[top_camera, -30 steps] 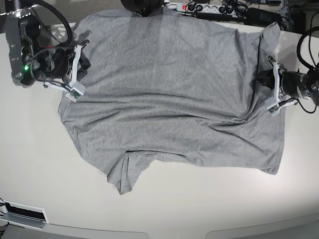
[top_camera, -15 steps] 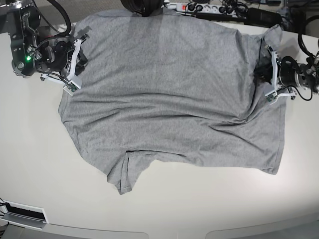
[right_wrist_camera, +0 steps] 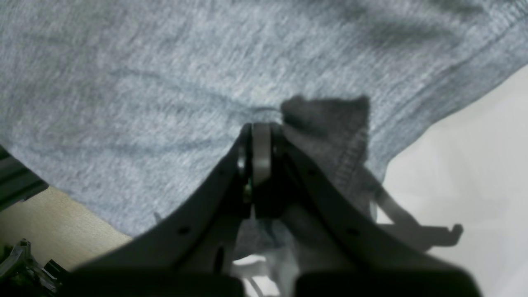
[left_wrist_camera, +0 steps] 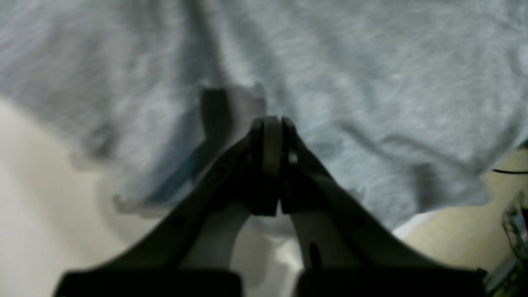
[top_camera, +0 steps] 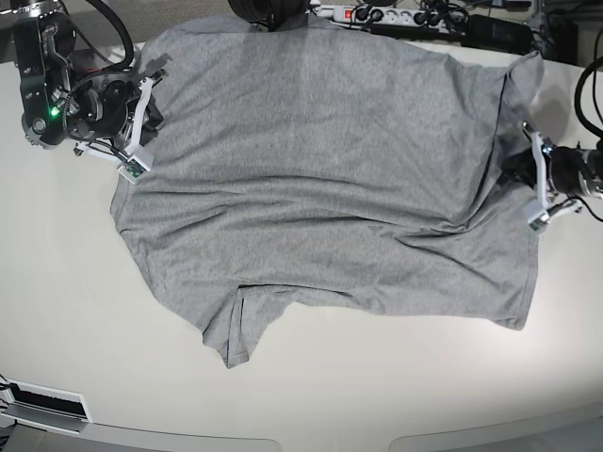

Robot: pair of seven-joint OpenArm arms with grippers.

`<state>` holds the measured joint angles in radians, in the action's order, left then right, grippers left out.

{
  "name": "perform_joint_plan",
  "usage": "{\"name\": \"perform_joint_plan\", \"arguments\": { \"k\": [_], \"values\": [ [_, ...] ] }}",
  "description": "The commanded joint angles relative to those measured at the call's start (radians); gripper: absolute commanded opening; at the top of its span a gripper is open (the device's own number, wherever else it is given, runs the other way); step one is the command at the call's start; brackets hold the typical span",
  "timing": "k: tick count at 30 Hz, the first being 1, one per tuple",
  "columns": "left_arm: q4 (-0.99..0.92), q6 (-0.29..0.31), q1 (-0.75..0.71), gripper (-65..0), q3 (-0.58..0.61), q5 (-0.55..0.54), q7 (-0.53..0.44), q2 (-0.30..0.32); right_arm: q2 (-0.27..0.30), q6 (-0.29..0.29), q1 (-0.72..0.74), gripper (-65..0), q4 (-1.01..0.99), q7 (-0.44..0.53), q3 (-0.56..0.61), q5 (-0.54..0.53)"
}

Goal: Layout the t-shirt on the table in an organized manner, then fold the t-shirt properly
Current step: 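Grasp the shirt edge with the left gripper and tug it outward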

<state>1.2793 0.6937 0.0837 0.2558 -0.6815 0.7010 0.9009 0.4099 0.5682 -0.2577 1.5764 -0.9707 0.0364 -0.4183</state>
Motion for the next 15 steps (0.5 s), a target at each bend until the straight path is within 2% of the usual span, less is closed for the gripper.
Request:
{"name": "perform_joint_plan", "arguments": {
  "k": [1, 5, 10, 12, 15],
  "values": [
    [0.009, 0.004, 0.016, -65.0, -0.029, -0.012, -0.011, 0.031, 0.014, -0.005, 0.006, -65.0, 0.011, 0.002, -0.005, 0.008],
    [0.008, 0.004, 0.013, -65.0, -0.046, -0.008, 0.019, 0.032, 0.014, -0.005, 0.005, -65.0, 0.011, 0.002, -0.005, 0.008],
    [0.008, 0.004, -0.028, -65.0, -0.046, 0.001, 0.01, 0.029, 0.014, -0.012, 0.006, -65.0, 0.011, 0.002, -0.005, 0.008],
    [0.007, 0.004, -0.045, -65.0, -0.046, 0.036, 0.002, 0.027, 0.014, -0.011, 0.006, -65.0, 0.011, 0.002, -0.005, 0.008],
    [-0.014, -0.091, -0.059, -65.0, -0.046, 0.096, -0.059, 0.027, 0.014, -0.011, 0.006, -65.0, 0.011, 0.002, -0.005, 0.008]
  ]
}}
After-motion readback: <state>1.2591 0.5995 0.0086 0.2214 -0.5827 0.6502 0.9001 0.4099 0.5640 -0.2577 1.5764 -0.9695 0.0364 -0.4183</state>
